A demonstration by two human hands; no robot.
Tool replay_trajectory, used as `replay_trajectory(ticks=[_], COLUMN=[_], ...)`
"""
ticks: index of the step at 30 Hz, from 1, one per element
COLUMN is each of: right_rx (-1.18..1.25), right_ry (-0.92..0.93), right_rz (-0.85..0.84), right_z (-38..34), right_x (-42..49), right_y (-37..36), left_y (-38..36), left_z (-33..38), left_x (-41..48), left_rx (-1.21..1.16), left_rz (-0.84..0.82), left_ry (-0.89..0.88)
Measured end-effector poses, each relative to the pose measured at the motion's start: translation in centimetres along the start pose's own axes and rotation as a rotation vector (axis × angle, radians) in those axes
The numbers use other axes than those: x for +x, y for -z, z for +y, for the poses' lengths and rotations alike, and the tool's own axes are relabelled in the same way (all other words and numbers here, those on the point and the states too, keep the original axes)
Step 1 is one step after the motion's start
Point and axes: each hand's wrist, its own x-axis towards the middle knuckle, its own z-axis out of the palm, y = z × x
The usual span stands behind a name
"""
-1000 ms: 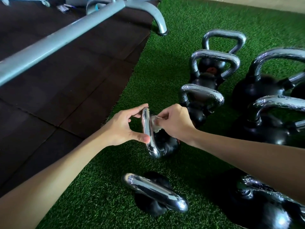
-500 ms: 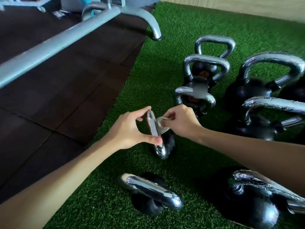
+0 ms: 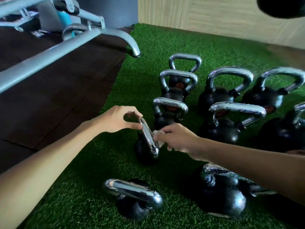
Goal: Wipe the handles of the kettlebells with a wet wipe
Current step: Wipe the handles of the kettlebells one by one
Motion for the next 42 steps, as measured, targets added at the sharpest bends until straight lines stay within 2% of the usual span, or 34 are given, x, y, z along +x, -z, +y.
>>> replay_trajectory(ticks=[4, 7, 13, 18, 24, 29, 35, 40, 42], right_rx=[-0.255, -0.294, -0.357, -0.485, -0.556, -0.572, -0.477, -0.605, -0.67], right_ry=[0.098, 0.154, 0.169, 0.286, 0.353, 0.382, 0.317, 0.352, 0.366], right_rz=[0.121, 0.14, 0.039, -0.099, -0.131, -0.056, 0.015, 0.337, 0.395], right_z=[0.5, 1.2, 1.4, 0.6, 0.1, 1.1, 0.1, -2.0, -3.7], right_x=[-0.8, -0.9, 0.5, 1.6, 2.1, 0.7, 1.5, 3.1, 3.6], right_y=[-1.2, -1.4, 1.9, 3.1, 4.1, 2.6, 5.6, 8.8, 10.2], left_y=[-1.4, -2.4, -4.8, -5.0, -5.3, -4.8, 1.2, 3.3, 2.8], left_z=[0.2, 0.2, 0.7, -0.4, -0.5, -0.6, -1.7, -0.9, 0.4], left_x=[-0.4, -0.8, -3.2, -5.0, -6.0, -6.7, -3.9, 4.6, 8.0], left_rx=[-0.09, -0.056, -0.099, -0.223, -0.275, -0.237, -0.124, -0.045, -0.001], left_rz=[0.038, 0.119, 0.346, 0.369, 0.373, 0.318, -0.048, 0.069, 0.078], left_ry=[-0.009, 0.009, 0.101, 0.088, 0.057, 0.002, 0.035, -0.046, -0.07])
